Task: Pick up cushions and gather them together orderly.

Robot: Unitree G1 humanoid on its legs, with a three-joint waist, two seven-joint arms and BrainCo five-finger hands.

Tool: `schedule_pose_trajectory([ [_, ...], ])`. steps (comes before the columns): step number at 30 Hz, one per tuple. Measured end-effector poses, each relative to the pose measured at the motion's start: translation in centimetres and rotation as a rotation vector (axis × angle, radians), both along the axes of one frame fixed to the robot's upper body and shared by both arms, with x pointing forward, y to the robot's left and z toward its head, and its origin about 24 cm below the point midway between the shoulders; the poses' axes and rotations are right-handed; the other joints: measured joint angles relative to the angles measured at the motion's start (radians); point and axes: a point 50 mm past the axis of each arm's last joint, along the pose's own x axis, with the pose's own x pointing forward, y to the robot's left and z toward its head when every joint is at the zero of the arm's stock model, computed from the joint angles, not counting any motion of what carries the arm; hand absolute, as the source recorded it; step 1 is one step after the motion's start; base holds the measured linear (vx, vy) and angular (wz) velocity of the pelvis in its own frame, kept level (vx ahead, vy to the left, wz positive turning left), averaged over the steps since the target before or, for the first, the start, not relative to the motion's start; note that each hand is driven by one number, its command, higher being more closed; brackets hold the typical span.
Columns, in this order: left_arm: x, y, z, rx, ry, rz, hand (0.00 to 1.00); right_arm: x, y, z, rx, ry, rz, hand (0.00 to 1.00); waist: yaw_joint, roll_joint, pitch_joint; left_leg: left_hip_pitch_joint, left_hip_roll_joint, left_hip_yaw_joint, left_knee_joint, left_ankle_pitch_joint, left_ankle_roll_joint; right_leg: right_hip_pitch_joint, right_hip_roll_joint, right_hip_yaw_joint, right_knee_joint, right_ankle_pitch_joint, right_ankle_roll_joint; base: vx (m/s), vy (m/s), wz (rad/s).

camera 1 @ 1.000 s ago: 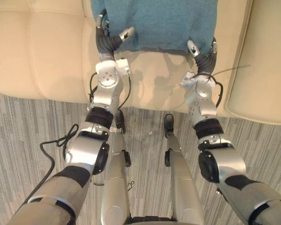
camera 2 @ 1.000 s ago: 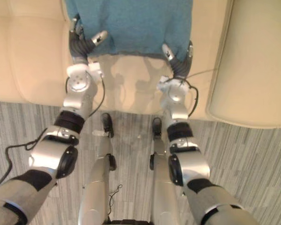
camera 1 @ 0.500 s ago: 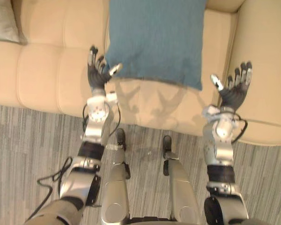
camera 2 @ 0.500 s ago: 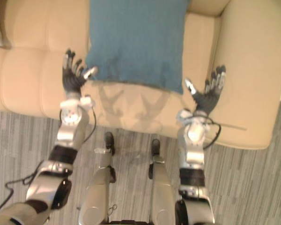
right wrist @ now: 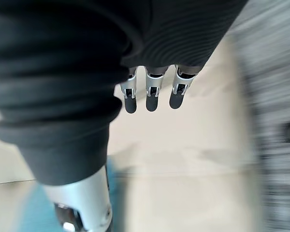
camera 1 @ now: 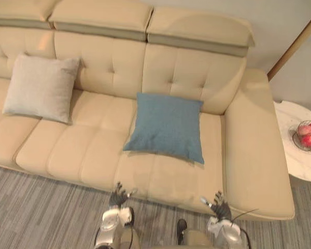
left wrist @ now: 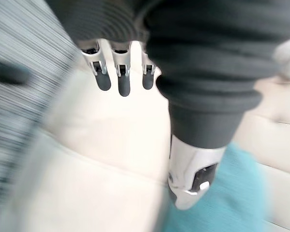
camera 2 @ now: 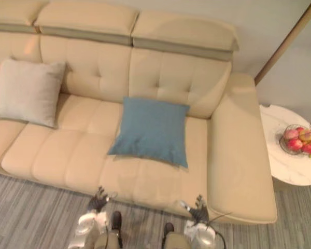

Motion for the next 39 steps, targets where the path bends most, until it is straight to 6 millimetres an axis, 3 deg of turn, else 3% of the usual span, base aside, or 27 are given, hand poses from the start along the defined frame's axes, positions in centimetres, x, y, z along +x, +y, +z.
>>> schedule_pose_trajectory([
  [2,-2.0,0.7,-1.0,0.007,0.087,0.018,0.00,-1.4,-0.2,-0.8,0.015,0.066,-0.031,0.00,-0.001,-0.002,-0.021,0.030,-0.005,0.000,-0.022,-0.001,0.002,0.033,-0.002,0.001,-0.030,0.006,0.005,0.09,0.015,0.00],
  [10,-4.1,2.3,-1.9,0.058,0.184,-0.002,0.00,-3.0,-1.0,-1.9,0.038,0.167,-0.061,0.00,-0.002,-0.012,-0.038,0.076,-0.039,-0.001,-0.034,-0.015,0.014,0.099,-0.030,0.012,-0.095,0.026,0.025,0.06,0.035,-0.03],
  [13,-4.0,2.5,-1.8,0.070,0.189,-0.015,0.00,-2.6,-0.8,-2.0,0.048,0.173,-0.056,0.00,-0.002,-0.021,-0.032,0.076,-0.050,0.012,-0.034,-0.018,0.019,0.097,-0.038,0.031,-0.102,0.038,0.035,0.03,0.036,-0.14],
  [16,-3.1,2.5,-1.6,0.081,0.168,-0.029,0.00,-0.7,-0.6,-1.5,0.046,0.129,-0.036,0.00,0.001,-0.032,-0.005,0.062,-0.046,0.048,0.007,-0.041,0.032,0.069,-0.040,0.054,-0.066,0.066,0.059,-0.01,0.041,-0.34],
  [19,-0.8,1.8,-0.8,0.079,0.104,-0.053,0.00,1.6,-0.4,-0.5,0.024,0.059,-0.005,0.00,0.003,-0.020,0.015,-0.037,-0.013,0.067,0.162,-0.105,0.061,-0.015,-0.025,0.010,0.012,0.147,0.070,-0.09,0.051,-0.21],
  [20,-0.5,1.5,-0.7,0.071,0.087,-0.049,0.00,2.0,-0.2,-0.4,0.024,0.049,0.000,0.00,0.014,-0.010,0.019,-0.049,0.008,0.075,0.180,-0.108,0.068,-0.025,-0.029,-0.006,0.055,0.126,0.071,-0.13,0.046,0.10],
  [21,0.7,1.4,-0.1,0.074,0.049,-0.052,0.00,2.3,0.5,-0.3,0.037,0.038,0.004,0.00,0.013,-0.026,0.028,-0.073,-0.009,0.060,0.230,-0.118,0.083,-0.082,-0.051,-0.020,0.391,0.000,0.063,-0.09,0.008,0.34],
  [23,1.1,1.7,0.3,0.081,0.019,-0.045,0.00,1.7,1.2,-0.6,0.058,0.048,-0.001,0.00,0.017,-0.049,0.017,-0.111,-0.026,0.031,0.279,-0.120,0.087,-0.069,-0.051,-0.020,0.603,-0.054,0.097,-0.13,-0.028,0.53],
  [25,1.0,2.1,0.4,0.082,0.016,-0.016,0.00,2.3,1.7,-0.4,0.070,0.034,0.003,0.00,0.033,-0.060,0.010,-0.166,-0.030,0.027,0.328,-0.119,0.086,-0.030,-0.041,-0.004,0.646,-0.076,0.125,-0.25,-0.104,0.15],
  [27,0.5,2.1,0.1,0.072,0.029,0.012,0.00,3.3,1.6,0.0,0.064,0.004,0.009,0.00,0.054,-0.062,0.008,-0.225,-0.024,0.032,0.386,-0.115,0.082,0.035,-0.024,0.004,0.502,-0.138,0.106,-0.24,-0.096,-0.20],
  [28,0.2,1.1,-0.1,0.039,0.036,0.024,0.00,3.7,0.8,0.3,0.041,-0.008,0.004,0.00,0.073,-0.021,0.002,-0.260,0.006,0.035,0.368,-0.082,0.068,0.065,0.008,-0.013,0.360,-0.181,0.043,-0.25,-0.076,-0.28],
  [29,0.1,0.8,-0.1,0.024,0.032,0.037,0.00,3.9,0.6,0.4,0.034,-0.014,-0.005,0.00,0.083,-0.005,-0.003,-0.269,0.017,0.040,0.334,-0.054,0.068,0.079,0.024,-0.030,0.288,-0.194,0.019,-0.38,-0.140,-0.30],
  [31,0.3,0.3,-0.1,0.011,0.028,0.031,0.00,4.7,0.6,0.8,0.026,-0.035,-0.015,0.00,0.086,0.016,0.007,-0.271,0.032,0.046,0.259,0.032,0.059,0.106,0.050,-0.055,0.178,-0.218,-0.022,-0.32,-0.134,-0.05],
  [32,0.2,-0.2,-0.2,0.008,0.033,0.008,0.00,4.7,0.4,0.8,0.017,-0.030,-0.029,0.00,0.075,0.039,0.016,-0.266,0.046,0.050,0.207,0.104,0.060,0.106,0.068,-0.073,0.160,-0.211,-0.035,-0.48,-0.108,0.34],
  [33,0.6,-0.9,0.0,0.001,0.021,-0.014,0.00,3.9,0.3,0.5,0.022,-0.011,-0.052,0.00,0.065,0.038,0.024,-0.245,0.049,0.068,0.157,0.133,0.053,0.099,0.065,-0.121,0.160,-0.196,-0.060,-0.46,-0.068,0.36],
  [34,0.8,-1.0,0.0,-0.001,0.015,-0.020,0.00,3.6,0.5,0.3,0.028,-0.002,-0.058,0.00,0.067,0.034,0.025,-0.239,0.054,0.080,0.178,0.108,0.054,0.098,0.055,-0.140,0.162,-0.197,-0.075,-0.41,-0.015,0.26],
  [36,1.4,-0.9,0.4,0.005,-0.005,-0.016,0.00,3.3,0.3,0.2,0.022,0.008,-0.069,0.00,0.066,-0.001,0.039,-0.237,0.031,0.092,0.430,-0.060,0.089,0.094,0.000,-0.164,0.158,-0.168,-0.076,-0.28,0.024,-0.02],
  [37,1.3,-1.0,0.3,0.004,-0.004,-0.016,0.00,3.1,0.3,0.2,0.019,0.011,-0.069,0.00,0.064,-0.003,0.036,-0.236,0.032,0.089,0.472,-0.092,0.093,0.090,-0.006,-0.164,0.154,-0.161,-0.072,-0.24,0.086,0.07],
  [39,1.1,-1.5,0.2,-0.011,0.004,-0.017,0.00,2.1,-0.1,-0.2,0.010,0.037,-0.067,0.00,0.047,0.010,0.026,-0.205,0.053,0.035,0.602,-0.247,0.057,0.059,-0.020,-0.164,0.144,-0.125,-0.046,-0.19,0.196,0.09],
])
